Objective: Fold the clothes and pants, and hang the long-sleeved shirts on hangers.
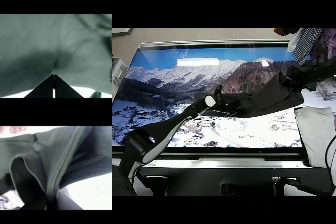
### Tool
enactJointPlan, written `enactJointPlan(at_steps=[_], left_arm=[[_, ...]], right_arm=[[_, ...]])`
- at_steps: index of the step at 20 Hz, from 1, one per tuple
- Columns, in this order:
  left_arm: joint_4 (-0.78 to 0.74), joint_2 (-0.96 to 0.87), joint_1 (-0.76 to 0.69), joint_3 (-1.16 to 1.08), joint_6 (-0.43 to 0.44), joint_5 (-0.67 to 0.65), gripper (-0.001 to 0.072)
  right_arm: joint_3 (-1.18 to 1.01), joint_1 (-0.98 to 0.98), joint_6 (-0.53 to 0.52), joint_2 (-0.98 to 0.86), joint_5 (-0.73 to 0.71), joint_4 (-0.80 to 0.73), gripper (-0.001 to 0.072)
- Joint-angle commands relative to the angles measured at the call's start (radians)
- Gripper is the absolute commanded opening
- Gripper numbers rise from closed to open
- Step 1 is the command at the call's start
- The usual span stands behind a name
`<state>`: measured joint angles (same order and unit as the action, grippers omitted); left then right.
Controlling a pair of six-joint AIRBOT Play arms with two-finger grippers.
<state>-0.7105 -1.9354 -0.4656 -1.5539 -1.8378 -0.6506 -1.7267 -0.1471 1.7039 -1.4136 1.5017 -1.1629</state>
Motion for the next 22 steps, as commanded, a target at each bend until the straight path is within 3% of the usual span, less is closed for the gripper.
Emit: enactJointPlan(at_steps=[1,5,10,14,18,22], left_arm=[[0.083,-0.077,-0.063,-0.081,-0.007,0.038,0.0016],[0.083,-0.187,-0.098,-0.279,-0.066,0.039,0.0015],[0.084,-0.338,-0.143,-0.481,-0.188,-0.008,0.0015],[0.098,-0.347,-0.158,-0.496,-0.187,-0.023,0.0015],[0.052,-0.301,-0.062,-0.495,-0.133,-0.228,0.0015],[-0.326,-0.152,0.111,-0.494,-0.18,-0.519,0.0015]], right_arm=[[-0.09,0.001,0.037,0.007,0.09,-0.008,0.0031],[-0.1,0.001,0.045,0.007,0.179,-0.009,0.0031],[-0.1,0.001,0.048,0.007,0.186,-0.008,0.0031],[-0.1,0.001,0.048,0.006,0.13,-0.027,0.0031],[-0.1,0.003,0.047,-0.022,0.087,-0.017,0.0031],[-0.1,0.011,0.036,-0.072,0.04,0.159,0.0031]])
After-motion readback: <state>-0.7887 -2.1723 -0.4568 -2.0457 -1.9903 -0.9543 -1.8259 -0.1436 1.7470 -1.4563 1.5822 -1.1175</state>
